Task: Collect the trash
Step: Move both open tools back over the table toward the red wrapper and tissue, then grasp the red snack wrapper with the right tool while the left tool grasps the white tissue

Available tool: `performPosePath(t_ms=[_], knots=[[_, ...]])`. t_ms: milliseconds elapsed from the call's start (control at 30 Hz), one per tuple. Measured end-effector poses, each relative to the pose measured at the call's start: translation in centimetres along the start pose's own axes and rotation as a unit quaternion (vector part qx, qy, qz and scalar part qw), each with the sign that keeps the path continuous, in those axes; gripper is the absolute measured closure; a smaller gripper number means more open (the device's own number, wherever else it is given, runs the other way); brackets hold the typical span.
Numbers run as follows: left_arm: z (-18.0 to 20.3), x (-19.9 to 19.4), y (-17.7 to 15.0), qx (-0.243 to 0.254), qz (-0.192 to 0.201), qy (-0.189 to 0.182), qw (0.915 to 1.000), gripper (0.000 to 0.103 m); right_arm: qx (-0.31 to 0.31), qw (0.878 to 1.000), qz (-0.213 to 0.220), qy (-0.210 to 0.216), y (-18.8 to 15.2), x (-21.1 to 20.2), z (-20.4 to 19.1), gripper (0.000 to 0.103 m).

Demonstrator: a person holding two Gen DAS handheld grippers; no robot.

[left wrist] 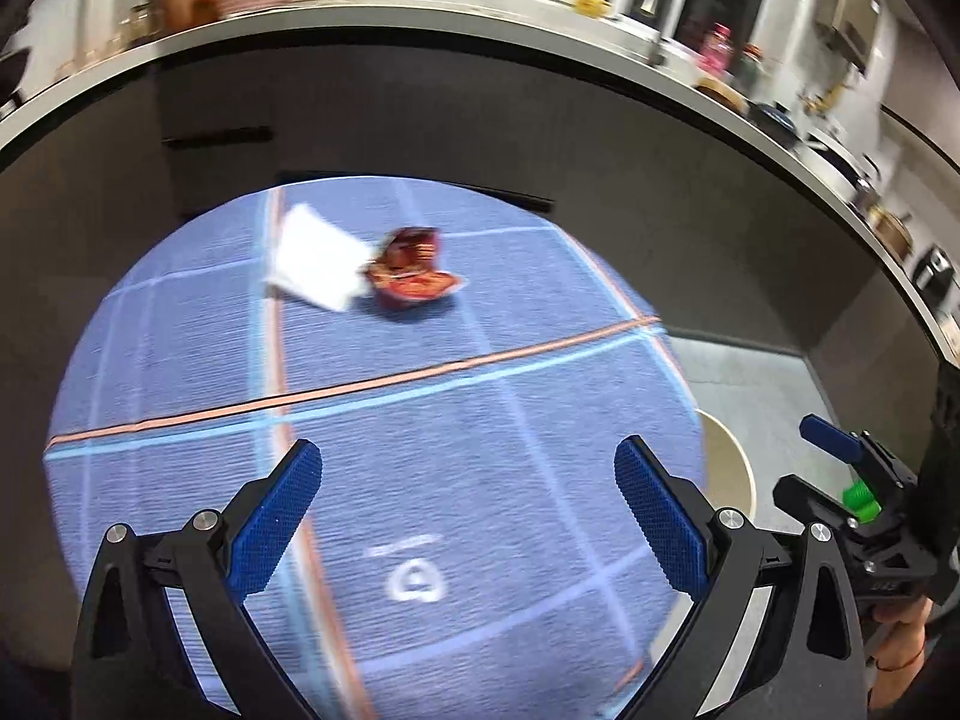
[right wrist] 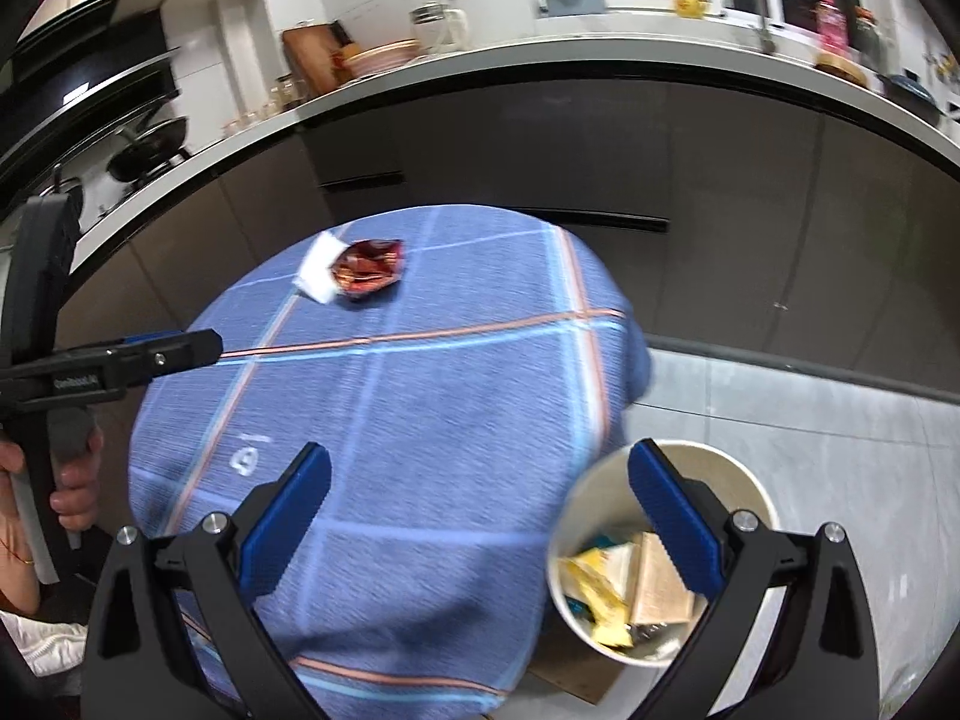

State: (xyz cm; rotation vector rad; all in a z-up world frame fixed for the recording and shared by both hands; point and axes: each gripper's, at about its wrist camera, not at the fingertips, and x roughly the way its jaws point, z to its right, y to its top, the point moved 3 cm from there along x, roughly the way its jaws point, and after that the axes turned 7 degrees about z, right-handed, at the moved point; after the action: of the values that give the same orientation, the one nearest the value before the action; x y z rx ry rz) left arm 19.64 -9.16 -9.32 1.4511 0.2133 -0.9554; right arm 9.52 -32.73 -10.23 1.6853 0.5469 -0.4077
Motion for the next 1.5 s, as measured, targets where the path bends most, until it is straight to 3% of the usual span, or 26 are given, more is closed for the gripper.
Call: performPosePath(t_ms=[400, 600, 667, 867, 1167, 1500], knots=[[-7.6, -0.8, -0.1, -0.04, 0.005, 0.05, 0.9979, 0.009, -0.048, 0.997, -0.015, 0.053, 3.7, 6.6, -7.6, 0.01], [-10.3, 0.4, 0.1, -0.051, -0.003, 0.068, 0.9964, 0.009, -0.059, 0.996, -0.029, 0.065, 4.9, 10.4, -9.8, 0.021], [-11.1, 0.8, 0.4, -0.056, -0.005, 0.07, 0.996, 0.009, -0.061, 0.995, -0.035, 0.064, 5.2, 11.8, -10.4, 0.029], [-13.0, 1.9, 1.7, -0.065, -0.005, 0.066, 0.9956, 0.009, -0.072, 0.995, -0.041, 0.058, 6.5, 15.9, -11.6, 0.038], [-14.6, 5.4, 4.2, -0.054, -0.02, 0.05, 0.9971, 0.009, -0.093, 0.993, -0.057, 0.052, 8.4, 23.0, -13.1, 0.042], [-15.3, 9.8, 6.0, -0.027, -0.03, 0.039, 0.9984, 0.009, -0.106, 0.991, -0.08, 0.032, 8.5, 28.1, -12.9, 0.045]])
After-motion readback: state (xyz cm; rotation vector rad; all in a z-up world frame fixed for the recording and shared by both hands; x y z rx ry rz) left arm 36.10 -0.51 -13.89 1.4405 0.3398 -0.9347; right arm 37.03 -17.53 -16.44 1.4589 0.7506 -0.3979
